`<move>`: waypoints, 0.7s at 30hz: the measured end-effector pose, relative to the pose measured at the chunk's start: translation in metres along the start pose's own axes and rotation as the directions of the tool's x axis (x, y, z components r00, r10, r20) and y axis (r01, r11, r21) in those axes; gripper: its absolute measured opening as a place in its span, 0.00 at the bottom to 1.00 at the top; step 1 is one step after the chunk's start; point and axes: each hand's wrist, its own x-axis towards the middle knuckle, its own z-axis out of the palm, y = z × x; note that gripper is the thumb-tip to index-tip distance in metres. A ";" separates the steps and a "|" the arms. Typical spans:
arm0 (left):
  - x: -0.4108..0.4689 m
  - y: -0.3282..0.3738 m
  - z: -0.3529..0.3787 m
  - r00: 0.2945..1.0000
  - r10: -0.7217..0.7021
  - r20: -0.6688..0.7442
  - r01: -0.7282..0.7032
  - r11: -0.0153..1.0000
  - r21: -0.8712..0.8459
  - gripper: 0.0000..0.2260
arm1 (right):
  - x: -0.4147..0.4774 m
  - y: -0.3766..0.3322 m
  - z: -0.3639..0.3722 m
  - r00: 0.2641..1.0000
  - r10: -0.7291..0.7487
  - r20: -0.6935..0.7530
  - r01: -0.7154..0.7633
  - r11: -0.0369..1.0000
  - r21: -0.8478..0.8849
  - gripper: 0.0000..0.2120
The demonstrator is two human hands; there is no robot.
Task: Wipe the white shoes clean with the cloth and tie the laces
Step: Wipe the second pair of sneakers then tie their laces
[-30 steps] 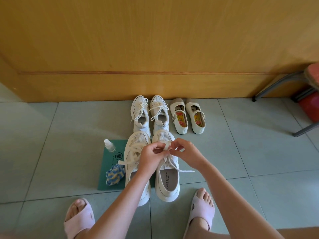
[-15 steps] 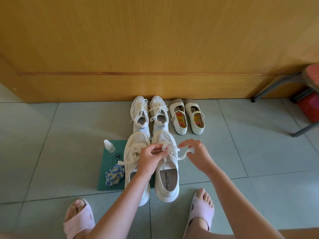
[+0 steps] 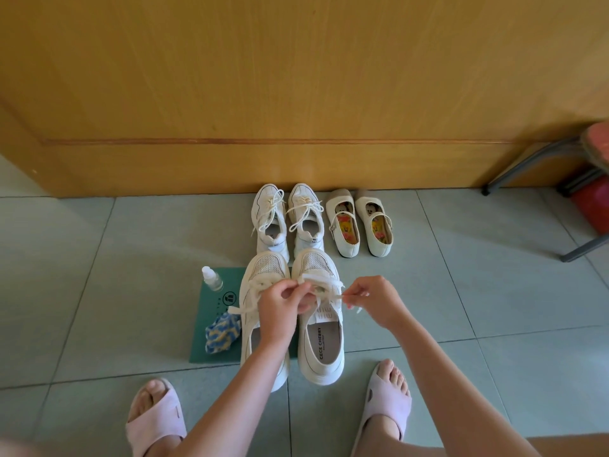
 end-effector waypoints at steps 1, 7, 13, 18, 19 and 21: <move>-0.001 -0.003 -0.002 1.000 -0.016 -0.022 0.017 1.000 0.013 0.07 | -0.001 0.006 -0.002 0.999 0.044 0.000 -0.044 0.998 -0.046 0.07; -0.019 -0.002 -0.006 0.996 0.009 -0.091 0.001 0.993 0.114 0.05 | -0.004 0.013 0.003 0.992 0.083 0.090 -0.072 0.991 -0.117 0.05; -0.015 0.004 -0.006 0.900 0.432 0.061 -0.396 0.752 0.527 0.13 | -0.006 -0.003 0.005 0.989 -0.007 0.146 -0.007 0.995 0.098 0.09; -0.010 -0.006 -0.005 0.804 0.423 0.418 -0.585 0.436 0.684 0.13 | -0.005 -0.005 0.008 0.993 -0.045 0.107 0.037 0.996 0.078 0.04; -0.009 -0.007 -0.007 0.809 0.416 0.416 -0.574 0.408 0.710 0.15 | -0.006 -0.005 0.007 0.994 -0.043 0.101 0.035 0.997 0.073 0.04; -0.006 -0.009 -0.011 0.813 0.424 0.400 -0.558 0.369 0.743 0.17 | -0.006 -0.003 0.007 0.996 -0.024 0.088 0.019 0.998 0.062 0.03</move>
